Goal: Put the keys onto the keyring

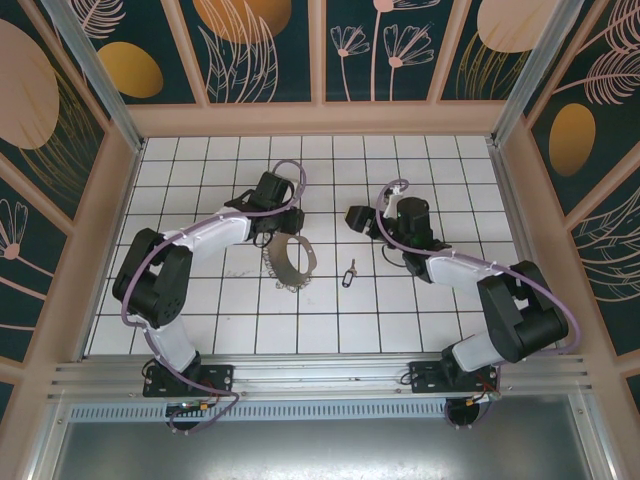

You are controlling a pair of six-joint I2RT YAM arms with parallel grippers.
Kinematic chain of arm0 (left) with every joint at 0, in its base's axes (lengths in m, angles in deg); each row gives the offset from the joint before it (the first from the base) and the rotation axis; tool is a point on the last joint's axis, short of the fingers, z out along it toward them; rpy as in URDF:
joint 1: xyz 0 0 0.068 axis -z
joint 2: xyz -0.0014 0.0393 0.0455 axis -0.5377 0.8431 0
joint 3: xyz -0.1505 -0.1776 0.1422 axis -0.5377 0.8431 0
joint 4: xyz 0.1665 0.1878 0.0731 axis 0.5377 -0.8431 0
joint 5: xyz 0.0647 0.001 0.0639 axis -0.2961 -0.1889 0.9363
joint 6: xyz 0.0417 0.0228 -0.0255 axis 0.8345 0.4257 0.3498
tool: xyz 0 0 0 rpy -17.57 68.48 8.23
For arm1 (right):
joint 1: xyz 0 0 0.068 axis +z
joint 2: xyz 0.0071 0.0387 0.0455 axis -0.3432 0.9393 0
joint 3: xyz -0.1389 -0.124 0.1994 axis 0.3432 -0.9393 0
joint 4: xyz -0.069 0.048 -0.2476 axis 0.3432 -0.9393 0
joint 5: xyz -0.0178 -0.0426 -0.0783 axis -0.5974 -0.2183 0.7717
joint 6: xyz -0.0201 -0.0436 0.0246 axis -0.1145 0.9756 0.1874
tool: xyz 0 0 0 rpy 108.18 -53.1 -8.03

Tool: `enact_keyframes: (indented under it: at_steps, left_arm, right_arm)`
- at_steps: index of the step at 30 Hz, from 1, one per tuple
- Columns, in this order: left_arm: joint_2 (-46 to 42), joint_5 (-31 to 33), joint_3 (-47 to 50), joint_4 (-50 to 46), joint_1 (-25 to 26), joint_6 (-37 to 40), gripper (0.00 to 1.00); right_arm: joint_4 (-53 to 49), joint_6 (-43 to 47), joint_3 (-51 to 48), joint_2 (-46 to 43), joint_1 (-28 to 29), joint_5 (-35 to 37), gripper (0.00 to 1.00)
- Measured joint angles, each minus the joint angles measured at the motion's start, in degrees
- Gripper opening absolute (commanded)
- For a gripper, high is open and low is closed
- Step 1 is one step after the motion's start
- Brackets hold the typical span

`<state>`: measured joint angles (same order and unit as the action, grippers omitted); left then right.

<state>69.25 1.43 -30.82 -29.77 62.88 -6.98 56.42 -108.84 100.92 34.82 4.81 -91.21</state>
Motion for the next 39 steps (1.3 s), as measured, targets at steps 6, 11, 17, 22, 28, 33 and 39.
enact_keyframes:
  at_steps: [6, 11, 17, 22, 28, 33, 39]
  left_arm:
    - [0.3, -1.0, 1.9, 0.0, 0.0, -0.2, 0.36]
    - [1.6, -0.9, 2.2, 0.1, 0.0, -0.7, 0.36]
    - [2.7, -0.3, 2.9, 0.7, 0.0, -1.3, 0.36]
    - [3.4, 0.3, 3.1, 1.6, 0.0, -1.4, 0.37]
    - [4.2, 1.5, 3.2, 2.3, 0.0, -1.6, 0.39]
    - [4.5, 2.8, 3.2, 2.6, 0.0, -1.6, 0.40]
    - [5.7, 2.9, 3.2, 3.1, 0.0, -1.5, 0.40]
  right_arm:
    - [0.4, -0.9, -2.2, -0.1, 0.0, -0.4, 0.88]
    - [0.3, -0.2, -3.0, -1.3, 0.1, 0.3, 0.99]
    - [-0.4, 1.5, -3.4, -5.8, 0.1, 3.6, 0.99]
    - [-3.8, 2.0, -2.8, -7.8, -0.1, 6.8, 0.99]
    - [-3.8, 3.3, -3.6, -8.0, -0.6, 5.4, 0.99]
    - [-3.5, 3.5, -4.9, -8.9, -0.6, 3.7, 0.99]
    - [-3.3, 3.7, -5.3, -10.0, -0.6, 3.3, 0.99]
